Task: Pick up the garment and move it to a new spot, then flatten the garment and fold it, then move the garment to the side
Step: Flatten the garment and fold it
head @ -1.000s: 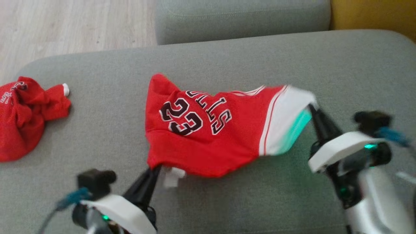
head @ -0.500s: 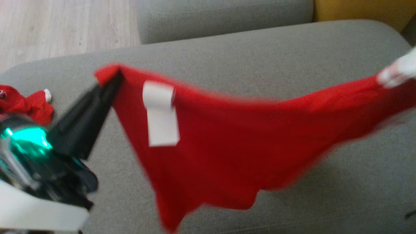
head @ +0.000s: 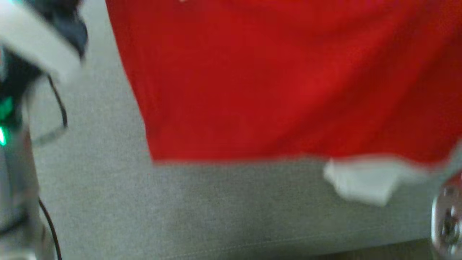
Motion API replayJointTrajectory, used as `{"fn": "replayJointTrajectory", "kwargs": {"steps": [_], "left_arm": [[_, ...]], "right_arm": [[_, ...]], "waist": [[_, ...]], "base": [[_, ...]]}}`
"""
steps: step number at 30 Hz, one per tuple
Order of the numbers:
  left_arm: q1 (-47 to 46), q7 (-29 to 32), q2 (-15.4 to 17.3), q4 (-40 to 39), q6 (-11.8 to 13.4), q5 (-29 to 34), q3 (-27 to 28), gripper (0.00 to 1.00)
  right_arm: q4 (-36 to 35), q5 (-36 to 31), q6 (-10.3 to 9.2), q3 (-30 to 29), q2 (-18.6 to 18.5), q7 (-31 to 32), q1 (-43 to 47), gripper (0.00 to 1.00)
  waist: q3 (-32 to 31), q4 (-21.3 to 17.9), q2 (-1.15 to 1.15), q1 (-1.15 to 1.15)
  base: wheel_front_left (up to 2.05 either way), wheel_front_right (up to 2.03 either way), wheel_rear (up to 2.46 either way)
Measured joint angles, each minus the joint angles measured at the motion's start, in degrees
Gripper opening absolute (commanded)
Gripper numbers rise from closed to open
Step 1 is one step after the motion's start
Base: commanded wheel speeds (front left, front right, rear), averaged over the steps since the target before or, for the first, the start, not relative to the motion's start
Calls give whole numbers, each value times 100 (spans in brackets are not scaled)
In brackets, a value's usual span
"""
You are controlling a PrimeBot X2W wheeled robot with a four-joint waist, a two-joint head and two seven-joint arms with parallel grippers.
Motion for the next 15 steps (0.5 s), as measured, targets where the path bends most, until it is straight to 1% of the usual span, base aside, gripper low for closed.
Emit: {"fn": "replayJointTrajectory", "kwargs": {"steps": [4,7,10,13,15], "left_arm": [[-1307,-221,27,1524,4,656,-207,0],[-2393,-621,-19,2655,1,1161,-390,0],[-3392,-1123,-160,3568,46,1650,-566,0],[-4145,-1745,-308,4234,33,2051,-744,0],[-4380,-2185,-393,4630,19,2210,-795,0]], "right_arm": [[1271,-641,0,100,69,-697,-1340,0],[2225,-1112,0,36,159,-1333,-2331,0],[2980,-1534,0,-101,194,-1908,-3103,0],[3557,-1636,0,-190,212,-2380,-3691,0],[3827,-1488,0,-118,236,-2597,-3849,0]], "waist": [[535,75,0,1],[889,129,0,1],[1221,179,0,0],[1551,204,0,1],[1744,203,0,0]], "base": [[0,0,0],[0,0,0],[0,0,0],[0,0,0],[0,0,0]]}}
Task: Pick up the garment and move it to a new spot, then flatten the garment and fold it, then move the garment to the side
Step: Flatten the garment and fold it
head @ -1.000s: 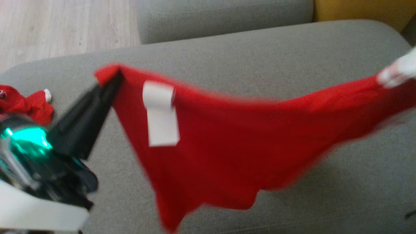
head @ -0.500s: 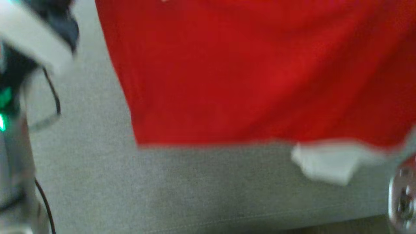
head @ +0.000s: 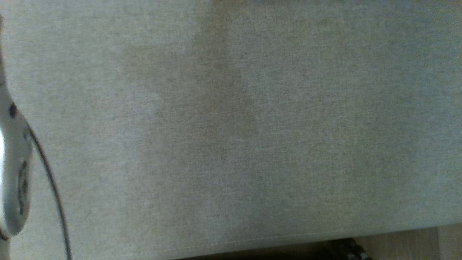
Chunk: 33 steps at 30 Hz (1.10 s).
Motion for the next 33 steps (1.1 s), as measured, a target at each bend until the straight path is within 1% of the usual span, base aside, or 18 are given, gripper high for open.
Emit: {"fn": "replayJointTrajectory", "kwargs": {"steps": [2,4,7,9,13,17,18,20,21,24,28,30,33], "left_arm": [[41,-385,-46,358,-44,51,-33,0],[327,-698,-47,656,-149,51,-116,0],[1159,-1036,-58,895,-332,49,-260,0],[1829,-1152,-51,883,-420,13,-358,0],[3025,-1243,93,314,-520,-107,-524,0],[4468,-1123,256,-735,-494,-297,-697,0],[4892,-1069,291,-1024,-435,-304,-751,0],[5784,-1029,334,-1600,-214,-324,-816,0],[6612,-934,385,-2112,-22,-343,-895,0],[7705,-906,410,-2797,293,-480,-895,0],[8791,-931,427,-3455,698,-550,-878,0],[9218,-950,409,-3740,859,-619,-879,0],[9660,-996,363,-4099,979,-730,-879,0]], "right_arm": [[210,136,0,202,36,-170,94,0],[300,364,0,438,103,-290,502,0],[266,766,0,822,81,-410,1632,0],[63,1002,0,939,3,-430,2543,0],[-634,1360,0,990,-250,-389,4076,0],[-1345,1369,0,939,-233,-211,5586,0],[-1537,1361,0,854,-210,-143,5993,0],[-1971,1298,0,648,-142,10,6841,0],[-2492,1206,0,474,9,185,7653,0],[-3147,1124,0,359,213,448,8694,0],[-3740,1129,0,276,299,619,9728,0],[-3839,1343,0,286,305,626,10081,0],[-3984,1660,0,222,318,525,10520,0]], "waist": [[139,-30,0,1],[182,-102,0,1],[64,-182,0,1],[-85,-204,0,-2],[-385,-225,0,-2],[-769,-222,0,-2],[-878,-211,0,-2],[-1108,-179,1,-2],[-1323,-134,0,-3],[-1588,-59,1,-3],[-1761,19,1,-3],[-1776,8,1,-3],[-1788,1,1,-3]], "base": [[0,0,0],[0,0,0],[0,0,0],[0,0,0],[0,0,0],[0,0,0],[0,0,0],[0,0,0],[0,0,0],[0,0,0],[0,0,0],[0,0,0],[0,0,0]]}}
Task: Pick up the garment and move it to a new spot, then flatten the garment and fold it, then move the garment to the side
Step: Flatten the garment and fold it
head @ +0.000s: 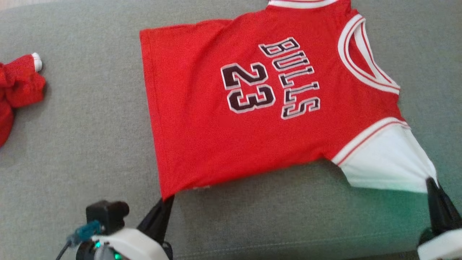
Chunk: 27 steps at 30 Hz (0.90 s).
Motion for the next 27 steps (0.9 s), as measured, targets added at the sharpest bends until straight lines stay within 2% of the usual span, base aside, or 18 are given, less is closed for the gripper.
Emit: {"fn": "replayJointTrajectory", "kwargs": {"steps": [3,6,16,22,27], "left_arm": [[124,54,18,-170,32,-46,4,0],[-38,274,138,-163,12,-46,8,0],[-1868,1181,307,358,-352,-142,8,0],[-2685,1648,299,860,-442,-259,-5,0],[-3271,1827,276,1336,-515,-348,5,0]], "right_arm": [[-56,123,0,-92,1,3,153,0],[-24,53,0,-73,4,93,-65,0],[459,-866,0,155,-21,1076,-2466,0],[1073,-1185,0,332,-234,1367,-3447,0],[1671,-1313,0,470,-438,1357,-4248,0]], "waist": [[0,-7,0,0],[-3,-22,0,0],[270,71,0,0],[503,163,0,1],[700,226,0,2]], "base": [[0,0,0],[0,0,0],[0,0,0],[0,0,0],[0,0,0]]}}
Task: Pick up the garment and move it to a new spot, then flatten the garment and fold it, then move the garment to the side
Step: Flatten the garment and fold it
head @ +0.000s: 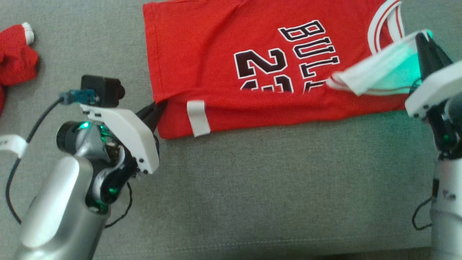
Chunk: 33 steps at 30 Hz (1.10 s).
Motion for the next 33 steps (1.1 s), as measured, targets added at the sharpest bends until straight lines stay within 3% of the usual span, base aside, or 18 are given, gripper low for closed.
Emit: {"fn": "replayJointTrajectory", "kwargs": {"steps": [7,8,9,10,12,17,21,26,33], "left_arm": [[-252,102,-33,510,-27,-107,10,0],[-278,101,-34,555,-37,-105,12,0],[-291,87,-40,572,-36,-107,23,13],[-299,49,-52,604,-36,-107,30,36],[-297,-43,-70,678,-36,-107,35,100],[-154,-318,-41,448,-33,-165,242,100],[409,-393,-27,-35,38,-330,305,100],[995,-367,10,-93,142,-343,237,100],[692,-367,-34,27,133,-364,216,100]], "right_arm": [[790,-56,0,368,-230,-152,-644,2],[876,-57,0,404,-246,-211,-697,46],[935,-74,0,420,-259,-304,-731,100],[1017,-77,0,375,-258,-407,-779,100],[1162,-118,0,369,-293,-493,-827,100],[1135,-177,0,626,-436,-598,-680,100],[839,-233,0,799,-871,-407,-120,100],[727,-272,0,847,-1278,20,543,100],[823,-290,0,844,-1360,330,422,100]], "waist": [[129,44,0,1],[136,51,0,0],[142,58,0,0],[145,64,0,0],[121,70,0,1],[-39,21,0,0],[-137,-60,0,-1],[-5,-67,0,-1],[286,-39,0,0]], "base": [[0,0,0],[0,0,0],[0,0,0],[0,0,0],[0,0,0],[0,0,0],[0,0,0],[0,0,0],[0,0,0]]}}
